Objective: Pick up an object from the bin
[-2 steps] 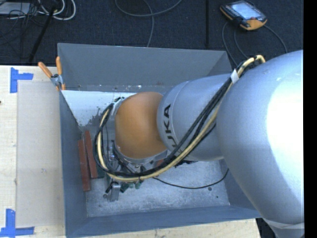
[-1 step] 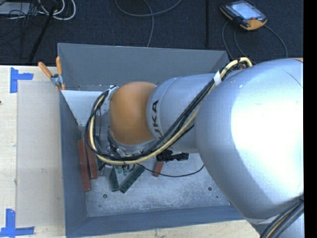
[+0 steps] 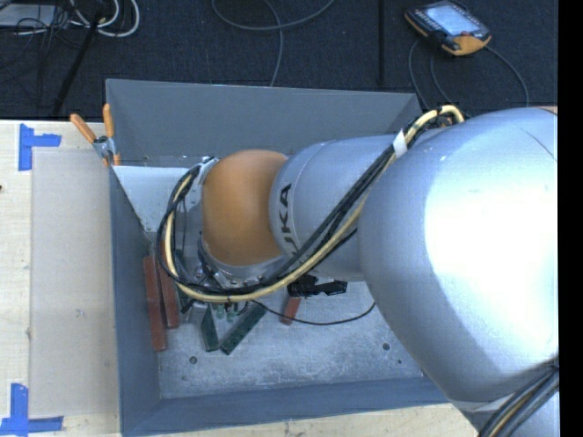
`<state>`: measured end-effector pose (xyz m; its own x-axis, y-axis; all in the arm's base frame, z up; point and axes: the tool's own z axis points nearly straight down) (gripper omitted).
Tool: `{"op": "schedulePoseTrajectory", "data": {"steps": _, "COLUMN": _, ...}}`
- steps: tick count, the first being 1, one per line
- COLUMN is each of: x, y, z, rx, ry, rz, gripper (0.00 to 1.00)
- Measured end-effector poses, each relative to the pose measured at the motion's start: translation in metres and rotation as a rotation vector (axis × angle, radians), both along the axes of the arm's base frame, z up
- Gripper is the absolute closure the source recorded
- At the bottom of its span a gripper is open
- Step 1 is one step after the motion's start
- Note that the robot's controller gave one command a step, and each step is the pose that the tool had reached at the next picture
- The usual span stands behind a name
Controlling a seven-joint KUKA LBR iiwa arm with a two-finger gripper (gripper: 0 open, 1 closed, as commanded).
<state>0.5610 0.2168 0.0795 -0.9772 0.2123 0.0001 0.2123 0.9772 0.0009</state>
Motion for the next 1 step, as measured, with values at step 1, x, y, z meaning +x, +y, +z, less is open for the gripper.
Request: {"op": "schedulePoseTrajectory", "data": {"steps": 1, "x": -0.0285, "y": -0.0084, "z": 0.0111, "rx": -0.003, "ry": 0.002, "rz": 0.115, "gripper": 1.00}}
